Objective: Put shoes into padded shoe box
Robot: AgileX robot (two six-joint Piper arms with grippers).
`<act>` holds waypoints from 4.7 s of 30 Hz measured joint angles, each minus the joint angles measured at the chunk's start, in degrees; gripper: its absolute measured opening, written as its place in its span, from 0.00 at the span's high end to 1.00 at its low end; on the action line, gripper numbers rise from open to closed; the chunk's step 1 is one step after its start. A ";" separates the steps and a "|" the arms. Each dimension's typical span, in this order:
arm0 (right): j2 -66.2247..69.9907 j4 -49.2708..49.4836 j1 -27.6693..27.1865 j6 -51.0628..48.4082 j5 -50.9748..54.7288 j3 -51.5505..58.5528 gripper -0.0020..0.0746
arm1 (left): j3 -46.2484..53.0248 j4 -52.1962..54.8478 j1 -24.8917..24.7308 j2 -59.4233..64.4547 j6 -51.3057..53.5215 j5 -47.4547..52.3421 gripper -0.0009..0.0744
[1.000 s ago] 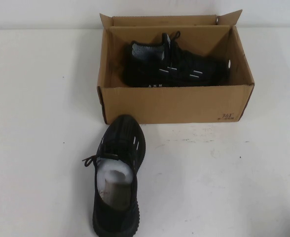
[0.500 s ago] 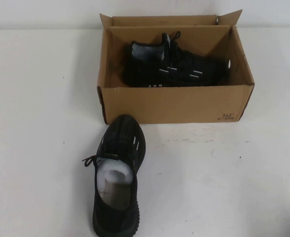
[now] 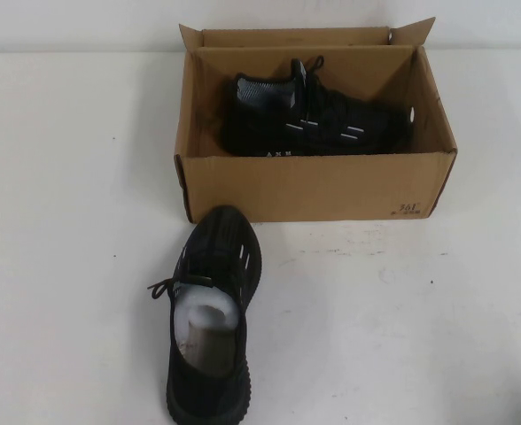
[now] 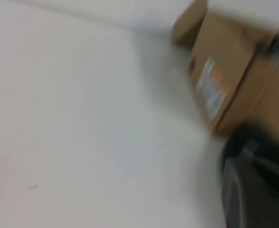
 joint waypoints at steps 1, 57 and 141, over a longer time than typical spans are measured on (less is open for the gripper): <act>0.00 0.00 0.00 0.00 0.00 0.00 0.98 | 0.00 -4.50 0.00 0.00 -0.58 -1.98 0.99; 0.00 0.00 0.00 0.00 0.00 0.00 0.98 | -76.89 6.46 -26.11 88.76 55.96 54.27 0.75; 0.00 0.00 0.00 0.00 0.00 0.00 0.98 | -88.34 -2.77 -28.73 88.92 15.77 51.08 0.99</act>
